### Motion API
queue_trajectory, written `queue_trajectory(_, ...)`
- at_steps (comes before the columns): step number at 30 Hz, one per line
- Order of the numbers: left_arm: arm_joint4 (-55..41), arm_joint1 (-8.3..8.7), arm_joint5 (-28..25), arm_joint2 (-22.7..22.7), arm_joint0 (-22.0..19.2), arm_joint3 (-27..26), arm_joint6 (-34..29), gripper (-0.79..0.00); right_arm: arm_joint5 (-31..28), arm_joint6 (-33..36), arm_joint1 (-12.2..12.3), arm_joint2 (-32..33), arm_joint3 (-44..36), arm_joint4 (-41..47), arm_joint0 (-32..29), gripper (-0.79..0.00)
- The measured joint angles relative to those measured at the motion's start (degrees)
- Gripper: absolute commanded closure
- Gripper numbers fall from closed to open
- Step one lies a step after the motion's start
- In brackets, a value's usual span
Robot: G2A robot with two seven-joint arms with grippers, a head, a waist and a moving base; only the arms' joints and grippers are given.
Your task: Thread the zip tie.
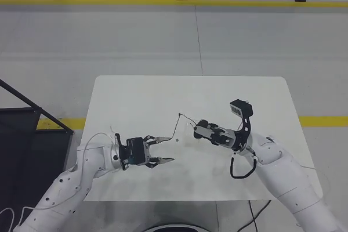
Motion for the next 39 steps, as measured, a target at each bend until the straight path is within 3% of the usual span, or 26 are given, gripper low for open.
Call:
queue_trajectory(10,-3.9,0.29,1.7,-2.9,0.9,1.2,0.5,-0.785,0.8,0.8,1.4,1.6,-0.6,-0.3,-1.4,0.0)
queue_trajectory(19,-6.8,0.63,2.4,-5.8,2.4,2.5,2.3,-0.785,5.8,5.8,3.6,3.6,0.3,1.1,-3.7,0.0)
queue_trajectory(25,-6.0,0.67,2.6,-5.7,2.9,3.0,3.3,-0.785,12.5,10.7,4.3,4.3,1.5,0.9,-4.1,0.0)
queue_trajectory(31,-5.3,0.7,2.5,-5.4,3.0,3.3,4.5,-0.785,20.8,6.6,4.2,4.2,2.5,-8.9,-2.6,0.0)
queue_trajectory(39,-4.9,0.75,2.2,-5.3,2.8,4.0,5.7,-0.785,22.1,-5.2,5.4,7.9,-8.0,-37.4,-6.5,0.0)
